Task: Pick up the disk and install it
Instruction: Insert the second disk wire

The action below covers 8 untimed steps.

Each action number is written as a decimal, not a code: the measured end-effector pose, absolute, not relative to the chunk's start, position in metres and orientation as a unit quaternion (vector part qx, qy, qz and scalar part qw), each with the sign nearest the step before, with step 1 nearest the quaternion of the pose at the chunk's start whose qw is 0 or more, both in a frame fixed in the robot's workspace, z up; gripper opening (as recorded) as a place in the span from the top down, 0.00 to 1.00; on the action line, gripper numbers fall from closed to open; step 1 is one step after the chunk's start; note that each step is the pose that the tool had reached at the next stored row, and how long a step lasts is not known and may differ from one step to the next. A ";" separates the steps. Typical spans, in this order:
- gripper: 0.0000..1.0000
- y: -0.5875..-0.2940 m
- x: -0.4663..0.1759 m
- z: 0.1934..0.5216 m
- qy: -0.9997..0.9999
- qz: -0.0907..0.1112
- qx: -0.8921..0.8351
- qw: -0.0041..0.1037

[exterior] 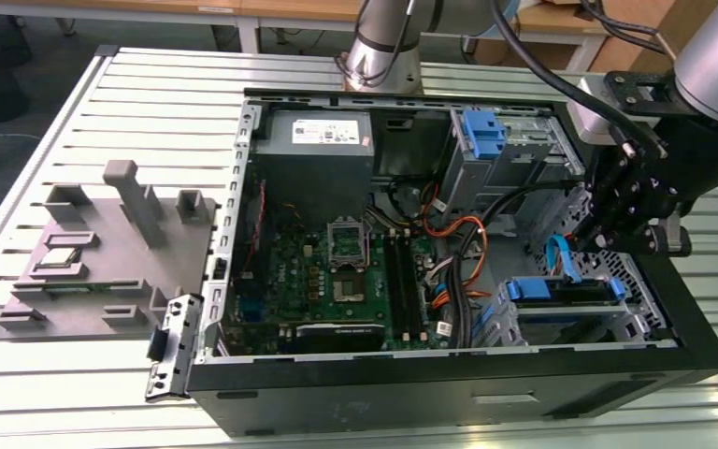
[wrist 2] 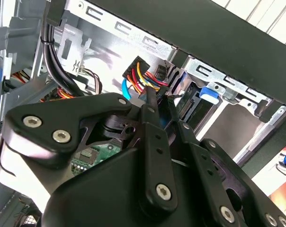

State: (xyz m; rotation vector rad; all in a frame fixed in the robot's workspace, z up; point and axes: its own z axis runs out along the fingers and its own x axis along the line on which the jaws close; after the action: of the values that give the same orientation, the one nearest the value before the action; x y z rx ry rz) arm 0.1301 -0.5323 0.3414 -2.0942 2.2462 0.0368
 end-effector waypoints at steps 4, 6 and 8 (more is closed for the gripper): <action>0.84 -0.532 0.130 0.341 0.731 0.012 -0.681 0.035; 0.84 -0.532 0.130 0.341 0.731 0.012 -0.681 0.035; 0.84 -0.532 0.130 0.341 0.731 0.012 -0.681 0.035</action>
State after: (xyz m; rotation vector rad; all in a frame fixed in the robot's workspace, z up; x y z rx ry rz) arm 0.1302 -0.5323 0.3414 -2.0938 2.2466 0.0368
